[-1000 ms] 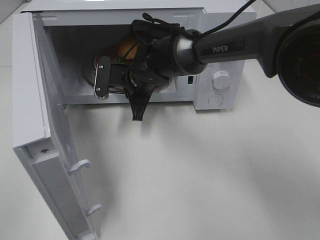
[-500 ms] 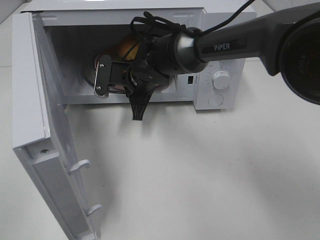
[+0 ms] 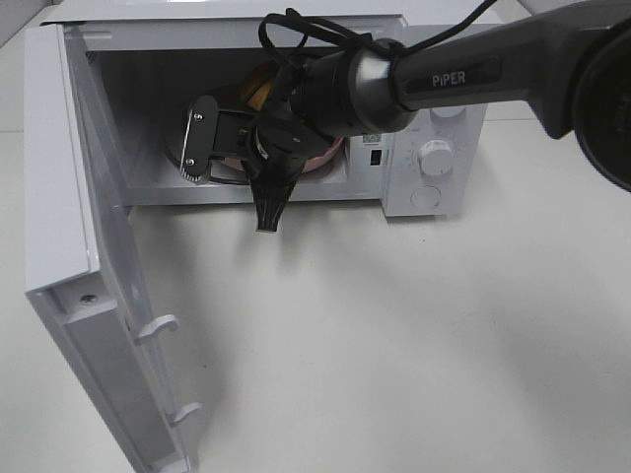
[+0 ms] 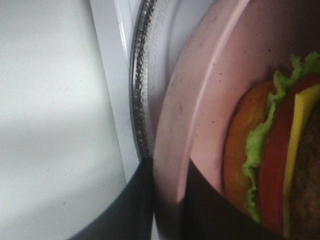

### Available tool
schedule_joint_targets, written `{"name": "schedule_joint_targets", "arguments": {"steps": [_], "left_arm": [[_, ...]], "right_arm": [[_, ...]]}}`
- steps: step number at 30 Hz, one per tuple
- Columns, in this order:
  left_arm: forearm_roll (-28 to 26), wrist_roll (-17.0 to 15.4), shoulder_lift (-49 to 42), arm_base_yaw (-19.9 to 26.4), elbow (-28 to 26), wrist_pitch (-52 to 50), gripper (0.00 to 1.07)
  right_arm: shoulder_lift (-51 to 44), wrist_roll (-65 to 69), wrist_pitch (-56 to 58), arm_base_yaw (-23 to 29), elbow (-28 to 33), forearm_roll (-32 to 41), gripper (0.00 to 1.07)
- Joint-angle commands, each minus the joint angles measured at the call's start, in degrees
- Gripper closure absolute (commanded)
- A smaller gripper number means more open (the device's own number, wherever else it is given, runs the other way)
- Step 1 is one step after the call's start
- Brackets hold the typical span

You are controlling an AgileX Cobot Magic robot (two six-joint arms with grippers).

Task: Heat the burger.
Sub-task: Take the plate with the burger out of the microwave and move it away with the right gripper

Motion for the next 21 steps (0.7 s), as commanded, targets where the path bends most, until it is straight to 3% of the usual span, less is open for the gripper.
{"name": "schedule_joint_targets", "arguments": {"steps": [1,16,21], "left_arm": [[-0.3,0.2,-0.6,0.1,0.2,-0.9,1.06],[-0.3,0.2,-0.6,0.1,0.2,-0.9,1.06],[-0.3,0.2,-0.6,0.1,0.2,-0.9,1.06]], "right_arm": [[-1.0,-0.2,4.2,-0.5,-0.2,1.4,1.07],[-3.6,-9.4,5.4,-0.5,0.3,7.7,1.07],[-6.9,-17.2,3.5,-0.5,4.6,11.6,1.07]]}}
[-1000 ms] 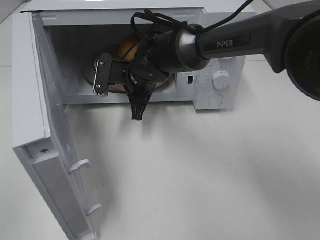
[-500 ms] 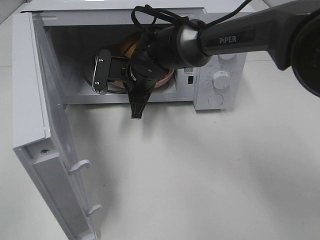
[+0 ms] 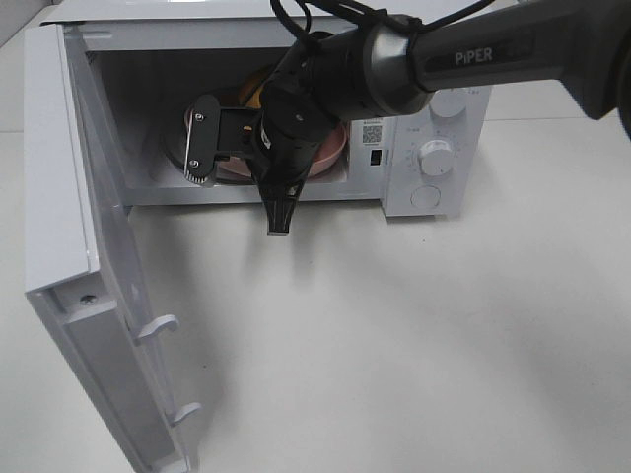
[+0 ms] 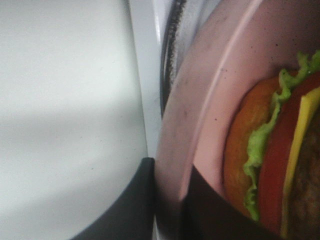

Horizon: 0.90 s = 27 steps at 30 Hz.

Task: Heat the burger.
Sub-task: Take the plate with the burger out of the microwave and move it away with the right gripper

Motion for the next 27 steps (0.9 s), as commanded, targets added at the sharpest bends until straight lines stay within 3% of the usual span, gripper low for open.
{"name": "schedule_joint_targets", "arguments": {"steps": [1,10,12,27], "left_arm": [[-0.3,0.2,-0.6,0.1,0.2,-0.9,1.06],[-0.3,0.2,-0.6,0.1,0.2,-0.9,1.06],[-0.3,0.2,-0.6,0.1,0.2,-0.9,1.06],[-0.3,0.2,-0.6,0.1,0.2,-0.9,1.06]], "right_arm": [[-3.1,-3.6,-0.5,-0.5,2.8,1.2,1.07],[-8.8,-6.5,-5.4,-0.5,11.4,0.8,1.07],[-11.9,-9.6,-6.5,-0.5,15.9,0.8,1.07],[-22.9,-19.0,-12.3,-0.5,33.0,0.5,1.07]]}}
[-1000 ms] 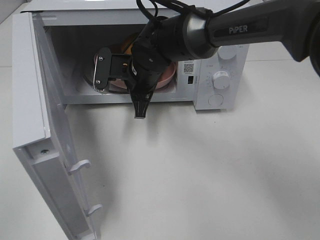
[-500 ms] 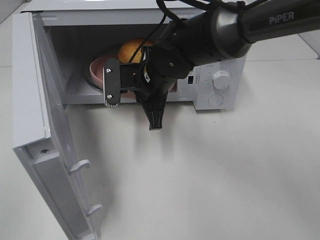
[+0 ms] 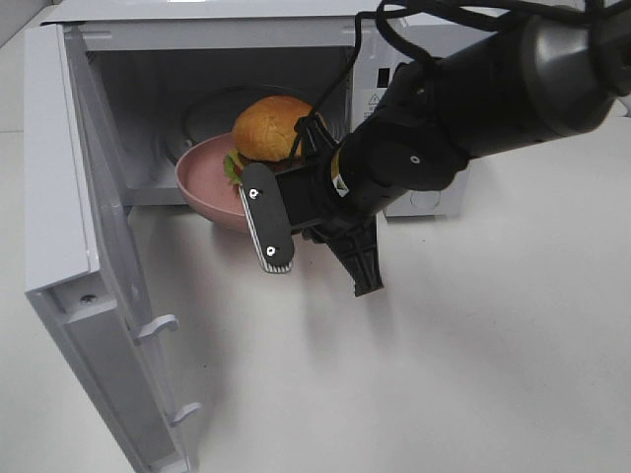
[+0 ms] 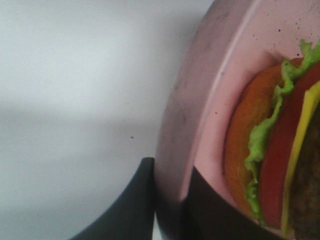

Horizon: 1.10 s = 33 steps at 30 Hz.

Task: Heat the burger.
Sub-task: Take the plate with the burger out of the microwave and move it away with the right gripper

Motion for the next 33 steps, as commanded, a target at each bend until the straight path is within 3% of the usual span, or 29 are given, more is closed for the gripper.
{"name": "schedule_joint_targets", "arguments": {"steps": [1,17,33], "left_arm": [[-0.3,0.2,-0.6,0.1,0.2,-0.9,1.06],[-0.3,0.2,-0.6,0.1,0.2,-0.9,1.06],[-0.3,0.2,-0.6,0.1,0.2,-0.9,1.06]], "right_arm": [[-3.5,-0.3,-0.9,-0.6,2.3,-1.0,1.07],[-19.2,-4.5,-1.4,-0.6,21.1,-1.2,1.07],[-32.0,-3.5,2.3,-0.6,32.0,-0.5,1.07]]}}
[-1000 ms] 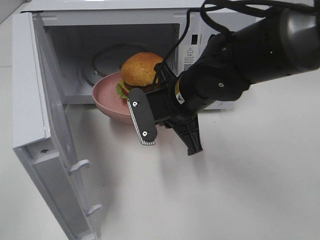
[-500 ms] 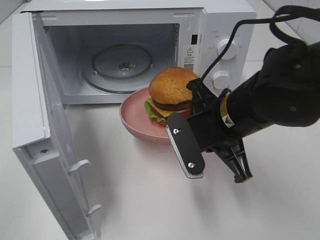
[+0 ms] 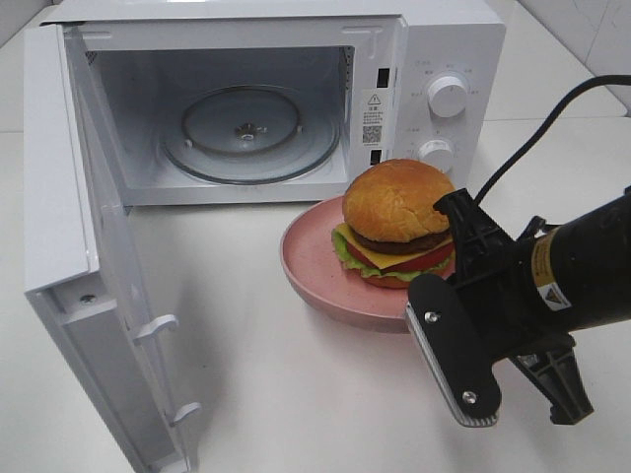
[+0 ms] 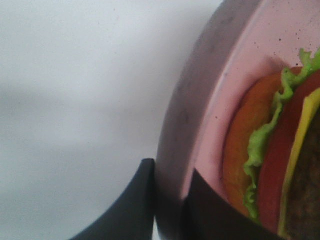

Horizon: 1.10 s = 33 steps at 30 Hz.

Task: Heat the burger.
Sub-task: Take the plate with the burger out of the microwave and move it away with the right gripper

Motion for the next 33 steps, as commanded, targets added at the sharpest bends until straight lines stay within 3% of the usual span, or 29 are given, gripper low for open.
{"name": "schedule_joint_targets", "arguments": {"steps": [1,13,23,25,28,30,33], "left_arm": [[-0.3,0.2,-0.6,0.1,0.2,-0.9,1.06],[-0.3,0.2,-0.6,0.1,0.2,-0.9,1.06],[-0.3,0.2,-0.6,0.1,0.2,-0.9,1.06],[-0.3,0.2,-0.6,0.1,0.2,-0.9,1.06],[-0.3,0.2,-0.6,0.1,0.2,-0.9,1.06],[-0.3,0.2,-0.6,0.1,0.2,-0.9,1.06],[-0.3,0.2,-0.6,0.1,0.2,-0.9,1.06]], "right_arm": [[-3.2,0.1,-0.1,-0.2,0.3,-0.5,1.07],[-13.4,17.3,17.4,-0.2,0.3,-0.5,1.07],[-13.2,37.0,19.9,-0.3,0.3,-0.9,1.07],[-13.2,45.1,19.9,-0.3,0.3,-3.8,1.07],[-13.2,46.8,19.9,-0.3,0.3,-4.9,1.07],[-12.8,54.6,20.9,-0.3,0.3,-11.3,1.07],[-10.8,57.2,22.6,-0.3,0.3,-14.0,1.07]]}}
